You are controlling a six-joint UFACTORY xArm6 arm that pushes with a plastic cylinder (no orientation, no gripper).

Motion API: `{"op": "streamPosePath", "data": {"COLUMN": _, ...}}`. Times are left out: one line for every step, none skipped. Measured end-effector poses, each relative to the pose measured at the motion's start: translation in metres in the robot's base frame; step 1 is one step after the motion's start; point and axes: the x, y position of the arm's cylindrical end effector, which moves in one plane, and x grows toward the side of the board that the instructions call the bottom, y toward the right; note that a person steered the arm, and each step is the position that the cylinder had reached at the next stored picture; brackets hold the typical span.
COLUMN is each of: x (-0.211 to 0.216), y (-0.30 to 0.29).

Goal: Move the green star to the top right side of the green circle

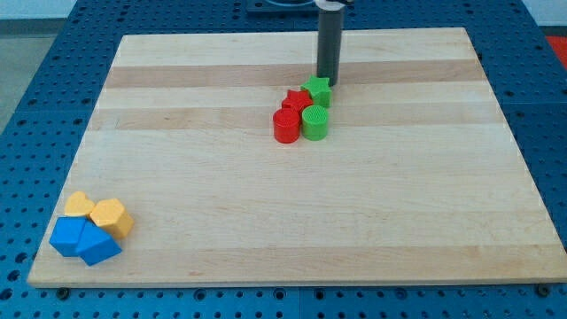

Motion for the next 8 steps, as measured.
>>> {"op": "streamPosePath", "data": {"x": 0.006, "y": 0.022}}
{"op": "streamPosePath", "data": {"x": 0.003, "y": 0.028}}
{"op": "streamPosePath", "data": {"x": -0.029, "y": 0.019}}
{"op": "streamPosePath", "data": {"x": -0.035, "y": -0.033}}
{"op": "streamPosePath", "data": {"x": -0.018, "y": -0.074}}
{"op": "streamPosePath", "data": {"x": -0.014, "y": -0.076}}
{"op": "streamPosePath", "data": {"x": -0.014, "y": -0.071}}
{"op": "streamPosePath", "data": {"x": -0.010, "y": -0.065}}
